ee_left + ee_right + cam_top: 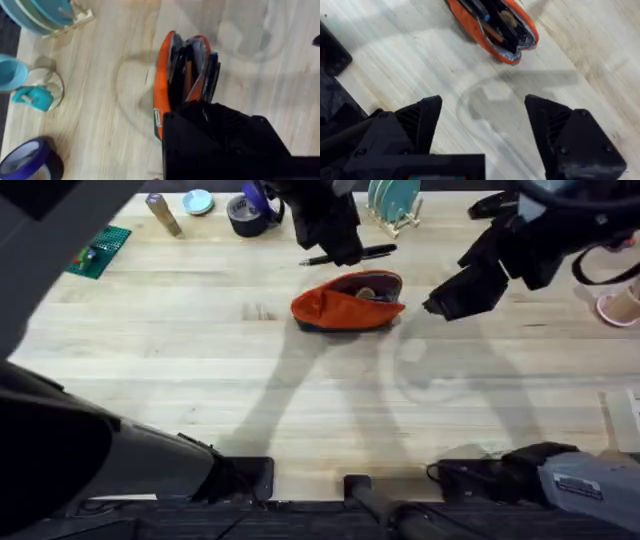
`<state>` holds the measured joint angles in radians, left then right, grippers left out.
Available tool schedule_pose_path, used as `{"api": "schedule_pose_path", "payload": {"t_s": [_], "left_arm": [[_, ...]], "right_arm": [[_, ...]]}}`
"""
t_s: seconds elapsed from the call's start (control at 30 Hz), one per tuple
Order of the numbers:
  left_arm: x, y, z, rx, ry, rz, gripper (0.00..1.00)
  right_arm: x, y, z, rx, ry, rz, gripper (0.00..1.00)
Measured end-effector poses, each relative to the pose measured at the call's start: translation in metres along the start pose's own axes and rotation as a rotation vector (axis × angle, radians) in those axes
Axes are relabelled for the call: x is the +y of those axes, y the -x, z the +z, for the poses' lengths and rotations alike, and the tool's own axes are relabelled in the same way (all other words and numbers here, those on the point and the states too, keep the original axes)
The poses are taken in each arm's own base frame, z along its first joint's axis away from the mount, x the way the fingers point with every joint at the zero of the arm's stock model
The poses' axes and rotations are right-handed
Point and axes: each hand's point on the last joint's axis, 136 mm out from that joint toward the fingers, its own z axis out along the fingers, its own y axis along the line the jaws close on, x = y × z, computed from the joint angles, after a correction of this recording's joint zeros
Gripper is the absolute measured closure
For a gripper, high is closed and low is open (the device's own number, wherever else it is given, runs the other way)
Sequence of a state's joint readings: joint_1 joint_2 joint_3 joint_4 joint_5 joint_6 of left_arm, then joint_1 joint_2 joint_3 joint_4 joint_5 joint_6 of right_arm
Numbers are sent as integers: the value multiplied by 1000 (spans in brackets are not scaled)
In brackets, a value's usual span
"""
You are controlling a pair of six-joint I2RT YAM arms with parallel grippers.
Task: Unzip the bag, pick up the pens from the table one at a time and place them inside, then zip the bag closed.
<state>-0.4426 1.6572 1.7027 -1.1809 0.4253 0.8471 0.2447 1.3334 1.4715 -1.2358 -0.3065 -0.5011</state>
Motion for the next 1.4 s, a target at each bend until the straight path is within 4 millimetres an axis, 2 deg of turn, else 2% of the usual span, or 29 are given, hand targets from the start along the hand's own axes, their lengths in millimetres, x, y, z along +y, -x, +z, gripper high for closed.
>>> {"api": "schedule_pose_path", "payload": {"t_s": [0.33, 0.77, 1.03, 1.4], "left_arm": [[0, -7, 28, 28, -73, -24, 959], [-2, -13, 53, 32, -160, -60, 959], [3, -18, 72, 44, -181, -73, 959], [14, -9, 76, 4, -141, -45, 959]], "right_arm": [[0, 0, 0, 0, 0, 0, 5], [0, 0, 0, 0, 0, 0, 5], [0, 0, 0, 0, 0, 0, 5], [0, 0, 0, 0, 0, 0, 5]]}}
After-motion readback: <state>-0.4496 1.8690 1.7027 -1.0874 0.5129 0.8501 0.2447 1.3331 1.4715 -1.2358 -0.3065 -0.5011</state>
